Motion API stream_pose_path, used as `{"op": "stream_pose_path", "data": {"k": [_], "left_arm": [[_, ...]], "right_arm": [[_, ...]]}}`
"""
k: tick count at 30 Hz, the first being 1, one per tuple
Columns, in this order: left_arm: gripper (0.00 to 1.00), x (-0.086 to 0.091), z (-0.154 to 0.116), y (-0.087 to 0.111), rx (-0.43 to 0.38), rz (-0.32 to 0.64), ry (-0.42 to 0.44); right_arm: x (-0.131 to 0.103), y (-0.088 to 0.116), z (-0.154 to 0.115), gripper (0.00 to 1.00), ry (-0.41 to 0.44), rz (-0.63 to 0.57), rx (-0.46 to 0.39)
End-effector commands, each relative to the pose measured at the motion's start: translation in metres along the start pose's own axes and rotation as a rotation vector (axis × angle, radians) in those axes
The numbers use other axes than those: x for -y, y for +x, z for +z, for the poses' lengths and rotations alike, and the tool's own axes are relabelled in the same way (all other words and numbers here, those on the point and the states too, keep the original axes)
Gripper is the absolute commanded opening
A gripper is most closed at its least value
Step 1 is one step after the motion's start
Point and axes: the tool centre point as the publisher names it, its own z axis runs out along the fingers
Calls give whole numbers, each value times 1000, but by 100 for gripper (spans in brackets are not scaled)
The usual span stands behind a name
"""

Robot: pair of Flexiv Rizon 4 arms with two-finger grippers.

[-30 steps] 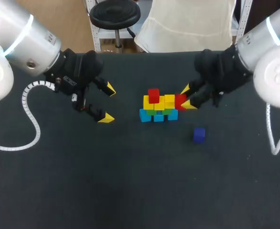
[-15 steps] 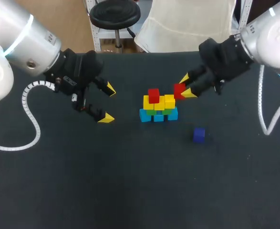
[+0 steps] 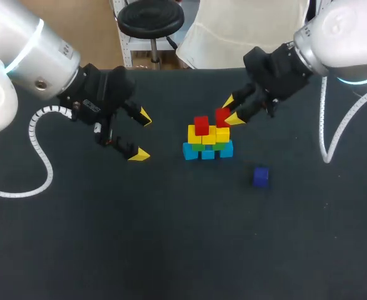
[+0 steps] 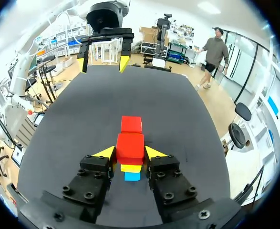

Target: Place the blue cubes, place green cubes on the blue cubes, place the yellow cubes on the green cubes, then place the red cubes on the yellow cubes, and place purple cube on the red cubes.

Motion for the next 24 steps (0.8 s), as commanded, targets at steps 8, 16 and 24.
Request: {"op": "stream_pose_path", "data": {"k": [8,16,24], "left_arm": [[100,0,0,1,2,2,0],[100,0,0,1,2,2,0],[100,0,0,1,2,2,0]], "right_arm": [[0,1,10,0,-19,0,15],[0,2,15,0,-29,6,23],[1,2,16,0,-30,10,25]]}}
